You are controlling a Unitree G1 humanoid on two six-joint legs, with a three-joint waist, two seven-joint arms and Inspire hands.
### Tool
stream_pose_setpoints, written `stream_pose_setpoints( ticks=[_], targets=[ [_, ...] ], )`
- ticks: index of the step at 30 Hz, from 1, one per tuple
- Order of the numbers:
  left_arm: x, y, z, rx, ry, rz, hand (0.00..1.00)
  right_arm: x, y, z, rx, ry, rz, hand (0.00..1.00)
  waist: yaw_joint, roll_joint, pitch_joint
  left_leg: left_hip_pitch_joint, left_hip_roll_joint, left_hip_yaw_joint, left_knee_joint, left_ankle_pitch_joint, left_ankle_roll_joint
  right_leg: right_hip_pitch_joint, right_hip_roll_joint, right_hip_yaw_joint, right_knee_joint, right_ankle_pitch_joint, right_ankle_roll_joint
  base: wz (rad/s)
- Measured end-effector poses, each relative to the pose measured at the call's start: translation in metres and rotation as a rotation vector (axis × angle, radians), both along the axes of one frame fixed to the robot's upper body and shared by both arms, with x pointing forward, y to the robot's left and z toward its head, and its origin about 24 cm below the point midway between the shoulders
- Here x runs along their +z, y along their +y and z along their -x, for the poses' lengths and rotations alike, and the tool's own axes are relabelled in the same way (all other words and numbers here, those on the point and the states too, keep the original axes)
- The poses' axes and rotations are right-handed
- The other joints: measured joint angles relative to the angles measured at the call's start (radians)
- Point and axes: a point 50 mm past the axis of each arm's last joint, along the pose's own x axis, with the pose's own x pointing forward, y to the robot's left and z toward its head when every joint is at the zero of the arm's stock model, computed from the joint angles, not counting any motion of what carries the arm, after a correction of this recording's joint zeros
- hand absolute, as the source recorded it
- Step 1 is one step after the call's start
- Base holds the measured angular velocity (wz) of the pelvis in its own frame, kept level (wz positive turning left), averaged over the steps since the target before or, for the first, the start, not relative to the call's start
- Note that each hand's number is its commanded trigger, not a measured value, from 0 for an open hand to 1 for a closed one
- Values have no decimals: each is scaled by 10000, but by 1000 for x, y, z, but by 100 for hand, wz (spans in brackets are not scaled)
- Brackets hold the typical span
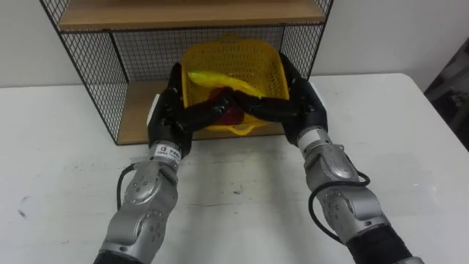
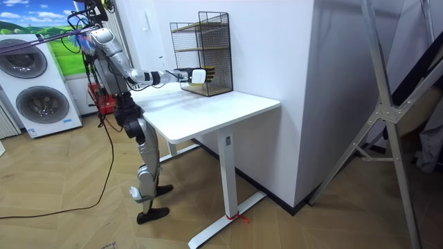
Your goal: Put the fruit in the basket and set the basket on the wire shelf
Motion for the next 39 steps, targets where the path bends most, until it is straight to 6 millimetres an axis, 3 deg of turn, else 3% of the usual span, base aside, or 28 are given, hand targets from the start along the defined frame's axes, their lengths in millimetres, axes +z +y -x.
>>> stream_pose_setpoints(
  ticks=[8, 13, 20, 28, 33, 39],
  targets=[
    [-3, -4, -21, 473, 1204, -560, 0, -5, 5, -10, -233, 1082, -595, 0, -64, 89, -18, 68, -88, -21, -152, 107, -4, 31, -8, 20, 3, 57, -7, 0],
    [-6, 0, -21, 741, 1662, -584, 0, -6, 12, -19, -287, 1757, -858, 0, -207, 188, -33, 183, -26, -16, -154, 121, 16, 149, -7, 53, 20, 101, 8, -2],
    [7, 1, -39, 845, 1964, -495, 0, 0, 13, -26, -272, 2206, -1284, 0, -355, 232, -60, 279, -108, -9, -329, 287, 67, 225, -14, 20, 0, 156, 50, 0],
    [4, 9, -39, 1081, 2543, -303, 0, 1, 14, -38, -742, 3163, -2060, 0, -622, 282, -95, 353, -158, -127, -505, 477, 124, 370, -36, -199, -174, 276, 84, 8],
    [2, 11, -39, 1128, 2793, -92, 0, -1, 13, -43, -1095, 3611, -2473, 0, -644, 459, -206, 423, -191, -152, -521, 531, 158, 469, -118, -279, -174, 321, 94, 4],
    [-9, 12, -36, 1110, 3371, -177, 0, -2, 11, -43, -1201, 3633, -2560, 0, -665, 473, -202, 433, -261, -282, -508, 534, 160, 527, -134, -363, -215, 315, 108, 5]
  ],
)
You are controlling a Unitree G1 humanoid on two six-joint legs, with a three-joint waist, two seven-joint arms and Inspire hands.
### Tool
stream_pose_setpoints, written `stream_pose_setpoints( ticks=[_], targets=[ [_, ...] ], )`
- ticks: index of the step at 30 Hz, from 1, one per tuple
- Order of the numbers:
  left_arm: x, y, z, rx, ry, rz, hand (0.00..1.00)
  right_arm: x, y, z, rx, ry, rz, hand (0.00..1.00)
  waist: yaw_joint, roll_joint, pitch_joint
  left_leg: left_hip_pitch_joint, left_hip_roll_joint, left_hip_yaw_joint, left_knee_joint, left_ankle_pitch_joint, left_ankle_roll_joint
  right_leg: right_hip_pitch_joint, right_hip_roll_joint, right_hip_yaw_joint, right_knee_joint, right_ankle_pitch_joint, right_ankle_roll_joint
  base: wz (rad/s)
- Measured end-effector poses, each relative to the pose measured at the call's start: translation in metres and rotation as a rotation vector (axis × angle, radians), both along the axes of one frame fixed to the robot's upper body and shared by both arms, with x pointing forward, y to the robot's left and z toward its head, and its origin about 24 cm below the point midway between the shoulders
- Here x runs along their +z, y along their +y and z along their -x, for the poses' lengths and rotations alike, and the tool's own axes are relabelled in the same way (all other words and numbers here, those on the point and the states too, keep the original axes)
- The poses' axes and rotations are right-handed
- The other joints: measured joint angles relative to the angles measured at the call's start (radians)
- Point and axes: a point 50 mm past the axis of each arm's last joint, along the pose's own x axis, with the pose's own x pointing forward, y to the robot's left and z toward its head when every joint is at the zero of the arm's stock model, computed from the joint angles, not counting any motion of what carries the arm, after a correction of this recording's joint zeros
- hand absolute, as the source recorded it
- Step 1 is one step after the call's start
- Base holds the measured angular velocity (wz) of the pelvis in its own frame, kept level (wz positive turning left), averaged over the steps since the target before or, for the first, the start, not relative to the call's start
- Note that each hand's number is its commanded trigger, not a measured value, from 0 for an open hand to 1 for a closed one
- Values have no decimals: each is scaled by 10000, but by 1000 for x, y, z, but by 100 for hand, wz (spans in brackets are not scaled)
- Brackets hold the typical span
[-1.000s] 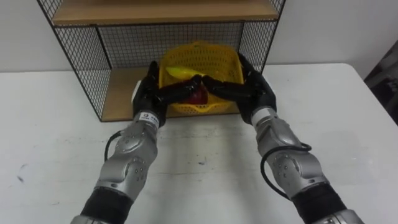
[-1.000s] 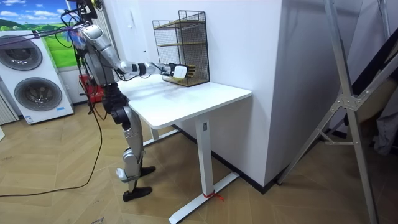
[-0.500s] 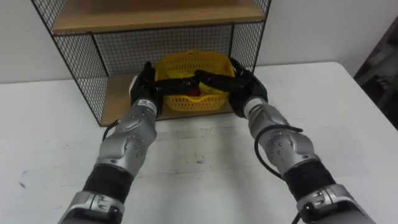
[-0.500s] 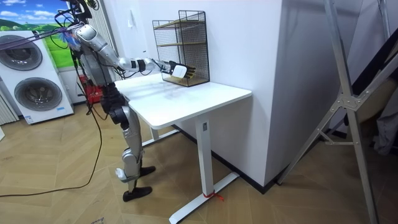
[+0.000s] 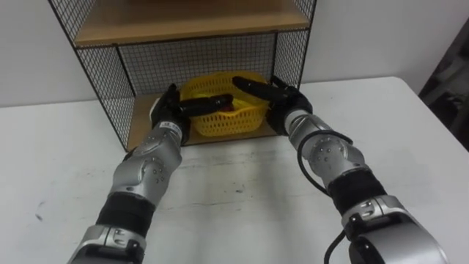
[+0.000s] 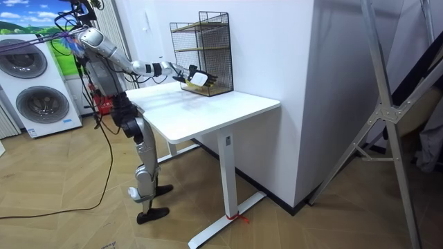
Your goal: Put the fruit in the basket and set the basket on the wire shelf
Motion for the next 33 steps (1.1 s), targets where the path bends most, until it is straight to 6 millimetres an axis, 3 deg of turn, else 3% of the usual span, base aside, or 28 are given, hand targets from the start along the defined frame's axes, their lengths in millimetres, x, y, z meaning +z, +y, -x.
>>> stream_pose_setpoints(
  ticks=[18, 26, 31, 33],
  targets=[
    [-5, 8, 1, 215, 213, 141, 0, -13, -2, 4, 231, 441, 44, 0, -233, 75, 23, 170, -115, -78, -288, 49, 44, 209, -26, -126, -154, 12, 63, 2],
    [-7, 21, 1, 339, 301, -62, 0, -19, -7, 5, 394, 455, -152, 0, -242, 138, 60, 220, -206, -133, -287, 64, 69, 203, -33, -44, -168, -3, 98, 0],
    [-7, 27, 0, 693, 355, 512, 0, -20, -11, 6, 439, 480, -406, 0, -256, 185, 29, 190, -211, -133, -280, 64, 70, 136, -59, -121, -185, -9, 113, 1],
    [-6, 31, 0, 722, 381, 401, 0, -21, -12, 6, 529, 498, -285, 0, -283, 290, -39, 152, -206, -138, -278, 74, 86, 98, -73, -139, -228, -6, 120, 0]
  ],
)
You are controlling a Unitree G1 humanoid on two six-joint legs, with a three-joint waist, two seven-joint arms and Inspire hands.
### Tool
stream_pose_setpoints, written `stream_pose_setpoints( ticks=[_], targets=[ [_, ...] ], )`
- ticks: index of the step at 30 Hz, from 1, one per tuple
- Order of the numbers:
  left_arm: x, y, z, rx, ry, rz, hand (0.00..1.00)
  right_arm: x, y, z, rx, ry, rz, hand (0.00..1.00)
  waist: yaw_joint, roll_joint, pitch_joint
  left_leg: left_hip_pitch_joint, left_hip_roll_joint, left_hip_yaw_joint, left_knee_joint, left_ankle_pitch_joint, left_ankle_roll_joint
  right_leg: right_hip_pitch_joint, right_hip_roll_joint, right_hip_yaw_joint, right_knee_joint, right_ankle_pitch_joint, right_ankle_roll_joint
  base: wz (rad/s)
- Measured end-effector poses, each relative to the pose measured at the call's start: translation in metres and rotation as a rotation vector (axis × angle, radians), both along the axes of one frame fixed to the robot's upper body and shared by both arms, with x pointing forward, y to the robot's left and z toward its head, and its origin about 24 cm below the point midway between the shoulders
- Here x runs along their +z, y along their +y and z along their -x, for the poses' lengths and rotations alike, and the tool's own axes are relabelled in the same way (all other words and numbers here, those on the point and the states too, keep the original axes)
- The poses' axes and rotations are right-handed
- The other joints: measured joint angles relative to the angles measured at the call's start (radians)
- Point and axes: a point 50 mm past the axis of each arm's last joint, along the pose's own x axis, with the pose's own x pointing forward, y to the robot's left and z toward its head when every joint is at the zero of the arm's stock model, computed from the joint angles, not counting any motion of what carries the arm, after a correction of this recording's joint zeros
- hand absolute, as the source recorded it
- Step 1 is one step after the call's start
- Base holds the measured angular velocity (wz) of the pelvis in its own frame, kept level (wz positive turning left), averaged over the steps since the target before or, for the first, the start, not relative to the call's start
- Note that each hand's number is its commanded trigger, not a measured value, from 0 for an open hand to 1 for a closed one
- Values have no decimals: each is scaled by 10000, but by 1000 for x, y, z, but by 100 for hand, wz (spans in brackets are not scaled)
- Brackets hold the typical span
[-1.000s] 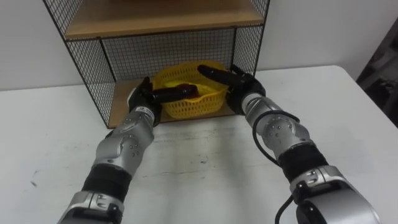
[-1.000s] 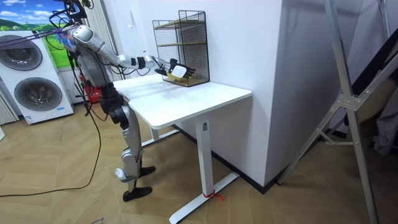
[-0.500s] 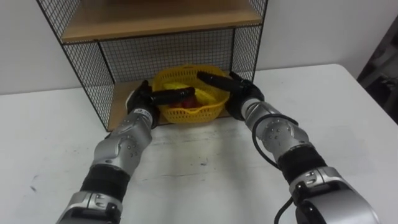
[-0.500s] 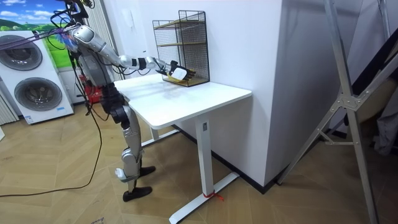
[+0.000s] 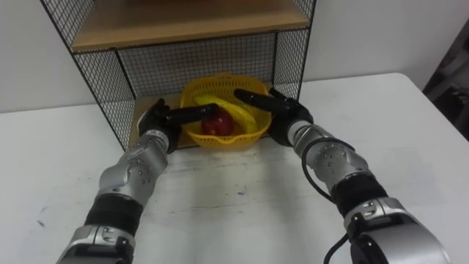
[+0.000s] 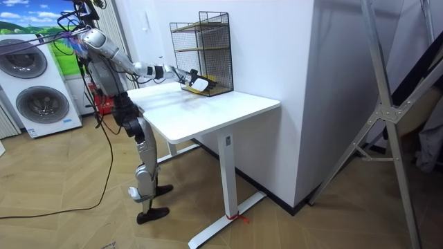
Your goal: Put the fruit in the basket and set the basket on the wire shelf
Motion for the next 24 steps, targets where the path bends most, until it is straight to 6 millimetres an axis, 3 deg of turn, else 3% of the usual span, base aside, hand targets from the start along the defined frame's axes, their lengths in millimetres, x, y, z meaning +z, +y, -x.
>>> stream_pose_setpoints(
  ticks=[3, 6, 24],
  targets=[
    [7, 6, -2, 138, -215, -14, 0, 0, -1, 0, 43, 49, 80, 0, -71, 120, -79, -21, -8, -50, -5, 12, 19, -5, -10, -12, -13, 12, 17, 2],
    [20, 11, -5, 325, -756, 15, 0, 0, -3, 0, -13, 100, 6, 0, -110, 160, -106, -17, -14, -57, -15, 31, 41, -18, -27, -21, 89, 6, 33, 2],
    [34, 39, -10, 1053, -1335, 208, 0, 11, -8, -7, 258, -110, 76, 0, -183, 127, -121, -281, -54, -12, -12, 122, 129, -433, -129, -20, 383, -50, 100, 0]
  ],
)
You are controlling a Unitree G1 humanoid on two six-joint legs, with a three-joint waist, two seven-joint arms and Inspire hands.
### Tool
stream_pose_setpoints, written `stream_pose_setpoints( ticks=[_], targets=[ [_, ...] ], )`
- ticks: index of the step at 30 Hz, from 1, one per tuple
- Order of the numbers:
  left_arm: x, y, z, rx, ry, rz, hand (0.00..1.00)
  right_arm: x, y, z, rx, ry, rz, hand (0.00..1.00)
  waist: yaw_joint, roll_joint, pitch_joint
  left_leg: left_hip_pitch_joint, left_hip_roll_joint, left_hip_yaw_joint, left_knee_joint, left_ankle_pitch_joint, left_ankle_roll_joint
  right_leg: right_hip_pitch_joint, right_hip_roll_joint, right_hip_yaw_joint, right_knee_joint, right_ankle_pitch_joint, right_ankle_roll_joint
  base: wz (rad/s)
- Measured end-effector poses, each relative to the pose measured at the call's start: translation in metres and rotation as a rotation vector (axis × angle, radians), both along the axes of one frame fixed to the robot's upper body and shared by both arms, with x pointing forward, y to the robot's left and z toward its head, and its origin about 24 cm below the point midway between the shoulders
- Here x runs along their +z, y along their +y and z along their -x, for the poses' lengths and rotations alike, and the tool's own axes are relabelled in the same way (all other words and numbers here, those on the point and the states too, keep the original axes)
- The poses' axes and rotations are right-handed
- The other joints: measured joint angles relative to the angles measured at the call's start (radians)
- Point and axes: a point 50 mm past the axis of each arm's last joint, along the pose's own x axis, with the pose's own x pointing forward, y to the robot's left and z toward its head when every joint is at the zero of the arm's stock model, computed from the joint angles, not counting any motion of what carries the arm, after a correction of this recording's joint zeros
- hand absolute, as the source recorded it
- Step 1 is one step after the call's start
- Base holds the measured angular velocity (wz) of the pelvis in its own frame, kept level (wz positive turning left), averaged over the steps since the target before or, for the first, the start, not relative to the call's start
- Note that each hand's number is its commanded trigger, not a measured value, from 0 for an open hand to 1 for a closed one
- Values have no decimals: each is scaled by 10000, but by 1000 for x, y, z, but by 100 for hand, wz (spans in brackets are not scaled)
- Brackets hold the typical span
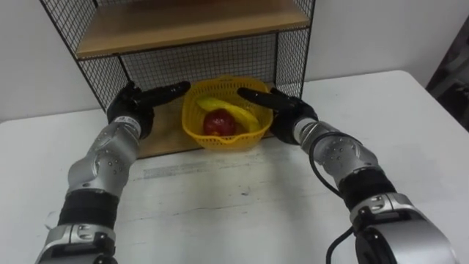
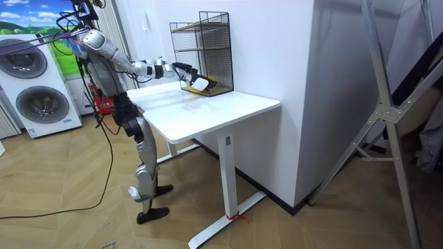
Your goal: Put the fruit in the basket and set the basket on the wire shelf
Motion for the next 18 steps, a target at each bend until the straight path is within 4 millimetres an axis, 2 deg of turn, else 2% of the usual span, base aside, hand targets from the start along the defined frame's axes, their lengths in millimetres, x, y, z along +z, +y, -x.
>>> stream_pose_setpoints(
  ticks=[7, 9, 14, 18],
  targets=[
    [23, -1, -5, -213, -1083, -333, 0, 14, -5, -5, 283, -732, 988, 0, -8, -18, 10, -41, -69, -3, -113, 111, 91, -182, -76, 104, 131, 9, 79, -1],
    [24, -1, -6, -285, -1176, -316, 0, 23, -5, -8, 355, -1172, 1107, 0, 14, -75, 16, -30, -87, 38, -202, 176, 108, -301, -75, 279, 251, -6, 115, -8],
    [33, -3, -6, -404, -1581, -621, 0, 44, -6, -9, 534, -2327, 1474, 0, -16, -319, -9, -48, -83, 42, -190, 201, 111, -296, -56, 296, 202, 34, 136, -1],
    [42, -8, -6, -678, -2084, -727, 0, 63, -13, -5, 478, -3667, 1921, 0, 166, -331, -13, 132, -93, 77, -283, 201, 120, -50, -45, 341, -86, 135, 178, -2]
  ],
)
